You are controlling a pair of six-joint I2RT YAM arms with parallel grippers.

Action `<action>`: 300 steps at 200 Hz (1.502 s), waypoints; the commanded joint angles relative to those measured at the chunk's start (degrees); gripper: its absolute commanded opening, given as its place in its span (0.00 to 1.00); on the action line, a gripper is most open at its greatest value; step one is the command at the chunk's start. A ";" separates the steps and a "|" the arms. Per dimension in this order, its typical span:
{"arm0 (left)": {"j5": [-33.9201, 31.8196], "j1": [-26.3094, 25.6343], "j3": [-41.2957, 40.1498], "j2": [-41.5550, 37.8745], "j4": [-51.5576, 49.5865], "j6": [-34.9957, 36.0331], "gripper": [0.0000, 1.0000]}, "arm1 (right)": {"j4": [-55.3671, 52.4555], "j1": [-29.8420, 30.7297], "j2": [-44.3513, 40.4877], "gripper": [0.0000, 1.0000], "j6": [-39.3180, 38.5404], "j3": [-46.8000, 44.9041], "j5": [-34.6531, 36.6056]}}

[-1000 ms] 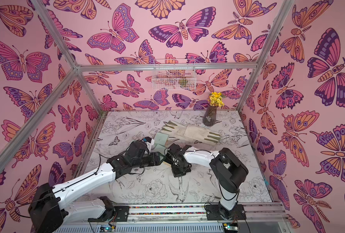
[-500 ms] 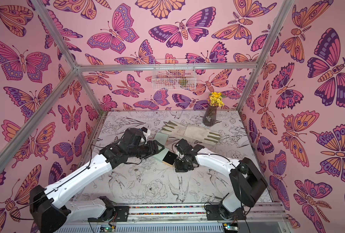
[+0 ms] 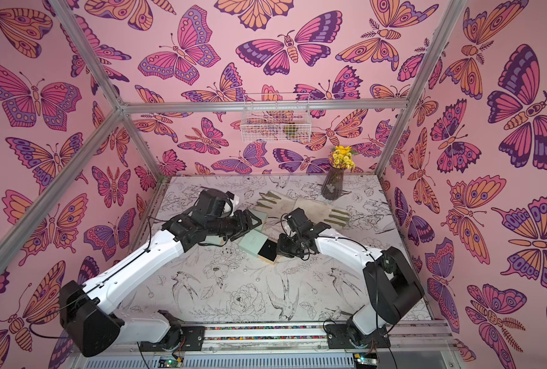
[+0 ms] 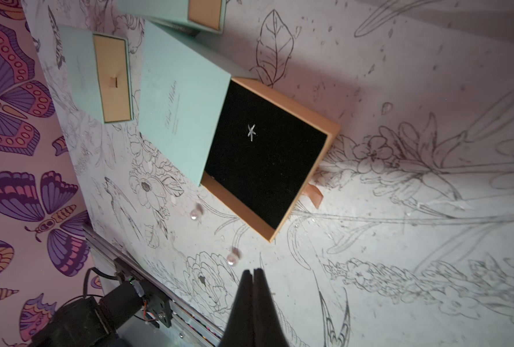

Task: Place the earrings into the drawer-style jewelry box
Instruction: Pick up the earring from the center of the board, then insert the earring into the inner lining.

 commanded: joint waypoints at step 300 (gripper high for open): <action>4.96 8.35 -4.62 1.00 1.36 8.54 0.69 | 14.13 1.53 16.17 0.00 11.83 3.88 0.04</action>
